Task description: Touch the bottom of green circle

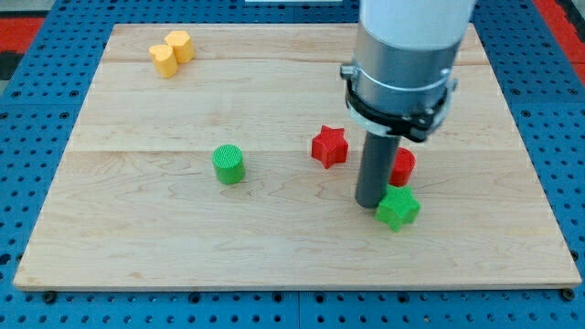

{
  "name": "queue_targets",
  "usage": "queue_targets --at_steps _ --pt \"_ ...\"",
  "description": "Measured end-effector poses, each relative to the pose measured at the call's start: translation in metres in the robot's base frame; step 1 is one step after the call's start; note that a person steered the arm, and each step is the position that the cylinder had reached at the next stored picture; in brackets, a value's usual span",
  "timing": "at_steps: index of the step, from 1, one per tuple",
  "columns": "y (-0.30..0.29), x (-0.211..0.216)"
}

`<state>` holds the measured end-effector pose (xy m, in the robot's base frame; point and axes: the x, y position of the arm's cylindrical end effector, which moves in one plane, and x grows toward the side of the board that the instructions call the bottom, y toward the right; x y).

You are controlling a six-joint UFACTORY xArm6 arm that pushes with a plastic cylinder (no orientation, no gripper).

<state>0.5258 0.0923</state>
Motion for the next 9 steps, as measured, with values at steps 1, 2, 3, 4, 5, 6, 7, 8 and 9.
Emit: queue_targets --at_steps 1,2,3,4,5,6,7,8,9 --pt "0.034 0.003" --pt "0.058 0.007" --pt "0.028 -0.022" --pt "-0.062 -0.035" --pt "-0.114 -0.008" --pt "-0.146 0.009" --pt "-0.170 0.006" --pt "-0.161 -0.009" --pt "-0.160 -0.024"
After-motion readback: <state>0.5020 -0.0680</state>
